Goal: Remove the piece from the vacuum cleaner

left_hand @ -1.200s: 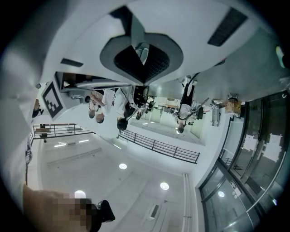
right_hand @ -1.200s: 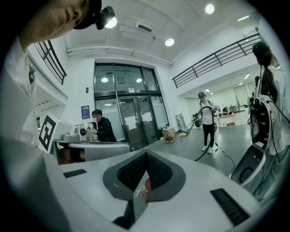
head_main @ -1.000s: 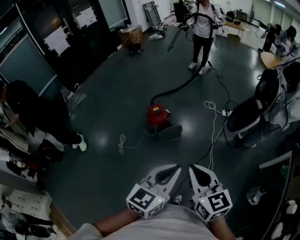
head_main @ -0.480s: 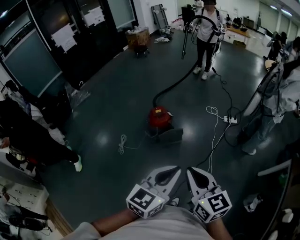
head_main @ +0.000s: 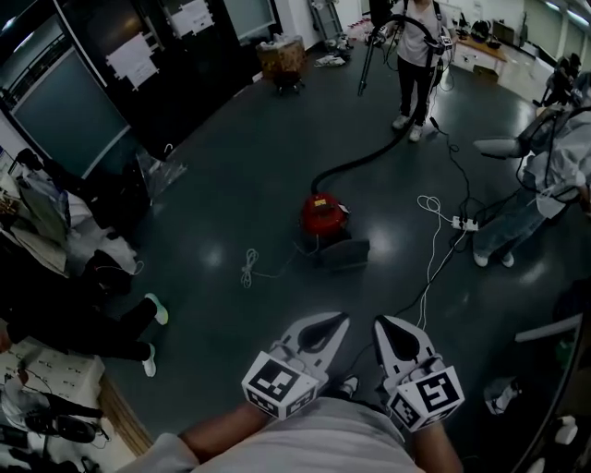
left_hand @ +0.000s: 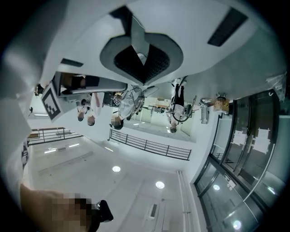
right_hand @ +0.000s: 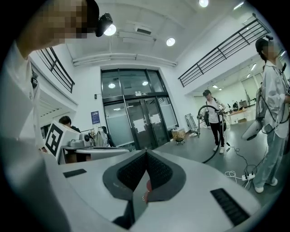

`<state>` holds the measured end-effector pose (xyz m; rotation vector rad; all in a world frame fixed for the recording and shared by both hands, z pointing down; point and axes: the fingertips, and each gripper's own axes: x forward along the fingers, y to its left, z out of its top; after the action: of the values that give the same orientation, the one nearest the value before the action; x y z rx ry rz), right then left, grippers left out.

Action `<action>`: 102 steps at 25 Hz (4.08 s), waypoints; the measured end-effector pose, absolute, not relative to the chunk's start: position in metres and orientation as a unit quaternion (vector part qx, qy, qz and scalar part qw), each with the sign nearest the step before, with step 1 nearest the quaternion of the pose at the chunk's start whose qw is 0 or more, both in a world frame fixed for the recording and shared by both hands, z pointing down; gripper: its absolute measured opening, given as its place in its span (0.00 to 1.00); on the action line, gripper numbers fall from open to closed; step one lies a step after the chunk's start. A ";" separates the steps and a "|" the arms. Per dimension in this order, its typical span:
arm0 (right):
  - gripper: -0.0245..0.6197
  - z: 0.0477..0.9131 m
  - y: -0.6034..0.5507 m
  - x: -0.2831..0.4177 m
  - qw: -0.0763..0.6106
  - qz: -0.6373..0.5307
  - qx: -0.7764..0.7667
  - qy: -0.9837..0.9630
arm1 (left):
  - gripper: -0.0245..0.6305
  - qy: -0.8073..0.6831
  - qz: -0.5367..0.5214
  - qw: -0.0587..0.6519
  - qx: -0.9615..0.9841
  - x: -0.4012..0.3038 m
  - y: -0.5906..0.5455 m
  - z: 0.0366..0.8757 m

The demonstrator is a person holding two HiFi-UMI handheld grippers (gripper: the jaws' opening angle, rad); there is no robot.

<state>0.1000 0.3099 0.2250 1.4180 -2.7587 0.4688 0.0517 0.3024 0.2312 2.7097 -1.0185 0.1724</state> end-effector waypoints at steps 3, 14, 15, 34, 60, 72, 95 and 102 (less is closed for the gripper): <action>0.05 0.227 0.301 0.098 0.003 0.150 0.446 -0.882 | 0.04 -0.354 0.065 0.123 0.925 0.050 0.293 0.234; 0.05 0.260 0.215 0.065 0.028 0.163 0.440 -0.883 | 0.04 -0.355 0.064 0.119 0.925 0.019 0.202 0.261; 0.05 0.264 0.201 0.061 0.031 0.162 0.441 -0.882 | 0.04 -0.354 0.066 0.118 0.925 0.015 0.188 0.265; 0.05 0.370 -0.049 0.026 0.154 0.160 0.471 -0.854 | 0.04 -0.284 0.114 0.095 0.947 -0.019 -0.057 0.381; 0.24 0.940 -0.174 0.062 0.520 -0.008 0.161 -0.839 | 0.04 -0.349 0.167 0.158 0.908 0.021 -0.192 0.723; 0.19 1.008 -0.181 0.059 0.591 -0.135 0.086 -0.791 | 0.04 -0.366 0.172 0.187 0.895 -0.006 -0.185 0.758; 0.09 1.002 -0.133 0.050 0.607 -0.119 -0.014 -0.786 | 0.04 -0.358 0.165 0.186 0.900 0.005 -0.190 0.751; 0.09 0.957 -0.112 0.039 0.593 -0.056 0.027 -0.803 | 0.04 -0.357 0.164 0.185 0.901 -0.009 -0.187 0.717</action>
<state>0.0392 -0.1122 0.9573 0.0636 -1.8663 -0.1312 -0.0092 -0.1869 0.7167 2.5392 -1.0061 0.4623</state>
